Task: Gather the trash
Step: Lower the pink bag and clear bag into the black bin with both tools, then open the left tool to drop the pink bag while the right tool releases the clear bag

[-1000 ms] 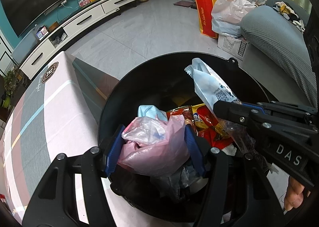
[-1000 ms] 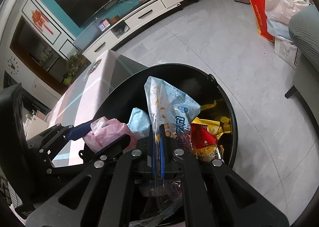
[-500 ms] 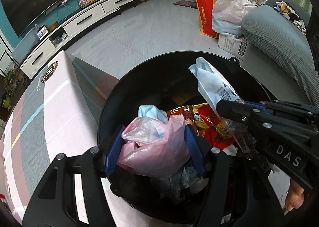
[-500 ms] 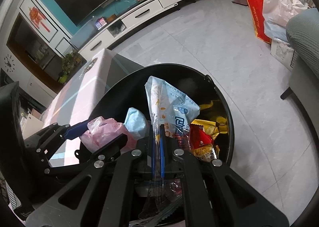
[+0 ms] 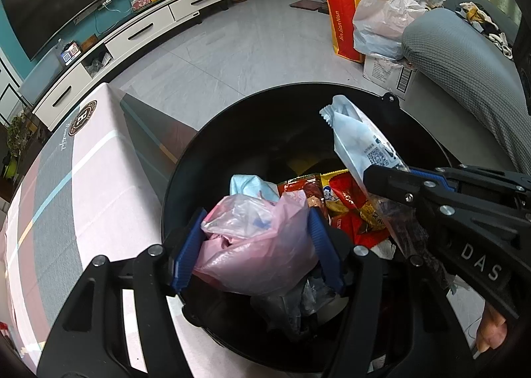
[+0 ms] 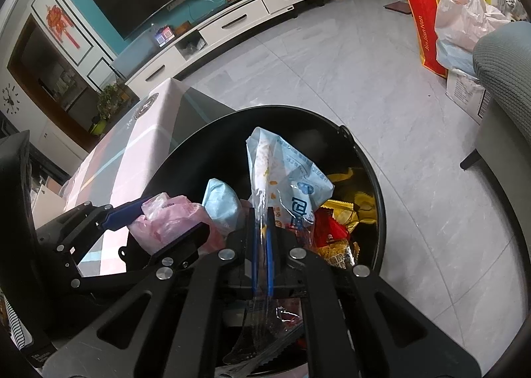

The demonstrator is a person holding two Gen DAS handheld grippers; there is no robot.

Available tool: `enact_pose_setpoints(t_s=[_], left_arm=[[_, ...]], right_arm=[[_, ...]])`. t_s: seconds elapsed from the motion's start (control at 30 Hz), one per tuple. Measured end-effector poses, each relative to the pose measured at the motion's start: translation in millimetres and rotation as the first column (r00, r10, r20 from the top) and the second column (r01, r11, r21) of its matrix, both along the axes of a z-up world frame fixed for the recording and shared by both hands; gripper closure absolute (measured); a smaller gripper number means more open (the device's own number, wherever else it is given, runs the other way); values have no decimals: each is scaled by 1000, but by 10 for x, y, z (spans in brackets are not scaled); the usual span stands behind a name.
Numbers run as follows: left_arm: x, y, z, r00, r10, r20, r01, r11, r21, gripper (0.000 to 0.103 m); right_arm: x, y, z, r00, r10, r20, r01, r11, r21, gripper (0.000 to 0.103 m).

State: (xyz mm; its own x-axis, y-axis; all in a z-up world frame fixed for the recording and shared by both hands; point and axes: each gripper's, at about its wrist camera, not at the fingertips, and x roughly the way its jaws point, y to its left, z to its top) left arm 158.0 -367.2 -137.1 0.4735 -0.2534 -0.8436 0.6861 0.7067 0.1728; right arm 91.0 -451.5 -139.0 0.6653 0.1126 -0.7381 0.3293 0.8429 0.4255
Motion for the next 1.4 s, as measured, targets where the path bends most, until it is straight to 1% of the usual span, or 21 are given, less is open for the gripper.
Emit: enact_pose_setpoints(t_s=[0.7, 0.83, 1.17, 1.33, 1.4], left_arm=[[-12, 20, -7, 1000, 12, -4, -12, 1000, -1, 36], [-17, 30, -11, 1000, 13, -6, -13, 1000, 0, 35], [-12, 34, -17, 1000, 24, -10, -24, 1000, 1, 34], [-5, 28, -16, 1000, 24, -10, -24, 1000, 0, 34], [-4, 27, -18, 1000, 24, -15, -24, 1000, -1, 32]], right_arm=[[13, 16, -14, 1000, 0, -11, 0, 1000, -11, 98], [11, 20, -10, 1000, 4, -14, -4, 1000, -12, 94], [9, 19, -8, 1000, 3, -16, -3, 1000, -17, 93], [3, 25, -5, 1000, 5, -13, -5, 1000, -21, 90], [0, 28, 0, 1000, 5, -13, -6, 1000, -23, 89]])
